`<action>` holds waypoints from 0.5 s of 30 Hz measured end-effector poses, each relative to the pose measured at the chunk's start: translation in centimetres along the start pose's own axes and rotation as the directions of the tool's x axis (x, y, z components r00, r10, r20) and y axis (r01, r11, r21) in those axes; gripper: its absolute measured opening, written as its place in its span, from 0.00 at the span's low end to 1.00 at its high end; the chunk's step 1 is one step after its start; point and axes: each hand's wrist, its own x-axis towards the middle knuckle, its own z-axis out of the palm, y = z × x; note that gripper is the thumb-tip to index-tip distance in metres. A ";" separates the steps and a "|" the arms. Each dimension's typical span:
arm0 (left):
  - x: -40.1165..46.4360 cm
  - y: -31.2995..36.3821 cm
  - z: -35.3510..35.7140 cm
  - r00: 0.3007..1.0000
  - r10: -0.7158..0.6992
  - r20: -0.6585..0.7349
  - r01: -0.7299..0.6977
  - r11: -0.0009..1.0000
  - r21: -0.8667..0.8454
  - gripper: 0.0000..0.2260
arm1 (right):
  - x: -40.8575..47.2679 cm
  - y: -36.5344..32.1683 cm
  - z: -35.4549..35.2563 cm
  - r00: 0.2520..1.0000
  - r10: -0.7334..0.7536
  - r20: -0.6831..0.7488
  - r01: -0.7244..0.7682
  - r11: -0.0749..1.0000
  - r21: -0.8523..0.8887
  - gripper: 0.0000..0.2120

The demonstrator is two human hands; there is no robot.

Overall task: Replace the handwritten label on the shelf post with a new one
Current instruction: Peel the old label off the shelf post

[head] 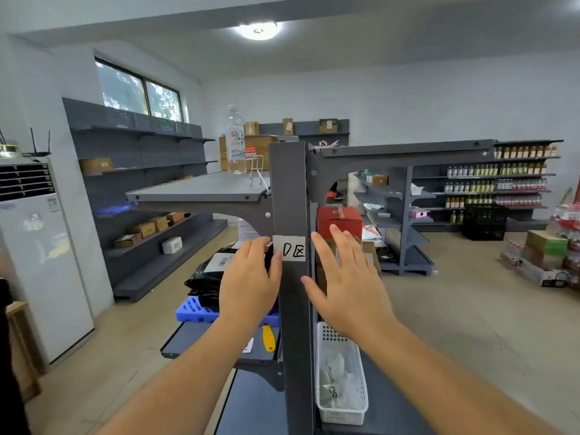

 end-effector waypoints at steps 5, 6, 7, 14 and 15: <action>0.5 1.2 0.5 0.982 -0.184 0.048 0.188 0.975 -0.118 0.05 | -0.1 0.8 0.4 1.000 -0.020 0.009 0.019 1.000 0.018 0.36; 0.6 1.4 0.5 0.975 -0.218 0.049 0.222 0.966 -0.130 0.04 | 0.0 0.9 0.5 1.000 -0.025 0.008 0.025 1.000 0.018 0.36; 0.8 1.4 0.5 0.971 -0.234 0.045 0.238 0.961 -0.143 0.06 | 0.1 1.0 0.4 1.000 -0.024 0.005 0.024 0.999 0.022 0.36; 1.2 1.3 -0.3 0.970 -0.224 0.097 0.237 0.959 -0.156 0.09 | 0.9 0.5 -0.1 0.999 0.002 -0.048 0.000 0.999 0.041 0.34; 1.2 1.3 -0.3 0.972 -0.213 0.097 0.227 0.960 -0.163 0.09 | 1.0 0.3 -0.2 0.999 0.002 -0.054 0.001 0.999 0.045 0.34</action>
